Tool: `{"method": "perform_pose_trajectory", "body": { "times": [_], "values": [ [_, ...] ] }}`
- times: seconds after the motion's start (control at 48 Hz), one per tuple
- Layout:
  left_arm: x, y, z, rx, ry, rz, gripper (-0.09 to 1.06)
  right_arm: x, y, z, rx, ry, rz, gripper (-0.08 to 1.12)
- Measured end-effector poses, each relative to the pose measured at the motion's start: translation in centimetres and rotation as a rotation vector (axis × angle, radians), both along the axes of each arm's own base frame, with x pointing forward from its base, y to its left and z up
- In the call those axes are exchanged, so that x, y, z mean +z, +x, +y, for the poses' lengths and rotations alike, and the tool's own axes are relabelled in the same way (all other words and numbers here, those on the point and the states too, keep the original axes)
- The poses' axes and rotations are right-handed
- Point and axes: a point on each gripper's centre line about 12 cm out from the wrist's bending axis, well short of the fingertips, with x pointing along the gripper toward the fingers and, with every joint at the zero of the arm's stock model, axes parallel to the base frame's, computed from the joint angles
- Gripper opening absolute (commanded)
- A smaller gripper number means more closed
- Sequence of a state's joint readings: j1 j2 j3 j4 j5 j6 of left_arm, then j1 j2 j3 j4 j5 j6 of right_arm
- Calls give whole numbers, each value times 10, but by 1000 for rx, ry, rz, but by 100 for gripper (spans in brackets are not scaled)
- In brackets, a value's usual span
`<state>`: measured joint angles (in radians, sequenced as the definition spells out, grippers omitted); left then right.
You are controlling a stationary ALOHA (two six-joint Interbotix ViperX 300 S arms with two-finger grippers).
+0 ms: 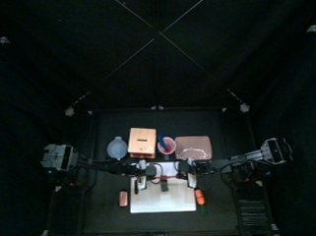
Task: Place sushi on board then cut the sushi with the knife then place the pieces on the plate
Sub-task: Cut the sushi into 4 pieces
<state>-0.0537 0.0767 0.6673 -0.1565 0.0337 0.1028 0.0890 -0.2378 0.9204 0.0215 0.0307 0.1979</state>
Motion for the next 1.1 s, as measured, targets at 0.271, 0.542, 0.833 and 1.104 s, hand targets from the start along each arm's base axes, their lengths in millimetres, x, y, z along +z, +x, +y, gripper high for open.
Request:
{"method": "perform_pose_trajectory", "body": {
  "times": [0.271,0.542,0.833,1.104],
  "values": [
    [0,0,-1,-4,0,8,40,0,0,0,1,-1,0,39],
    [1,0,-5,-14,-1,8,40,0,0,1,3,0,0,39],
    [1,0,-7,-18,-2,9,40,-3,1,1,5,-1,9,39],
    [1,0,-5,-13,-2,9,40,-8,1,2,7,-5,26,39]
  ]
}}
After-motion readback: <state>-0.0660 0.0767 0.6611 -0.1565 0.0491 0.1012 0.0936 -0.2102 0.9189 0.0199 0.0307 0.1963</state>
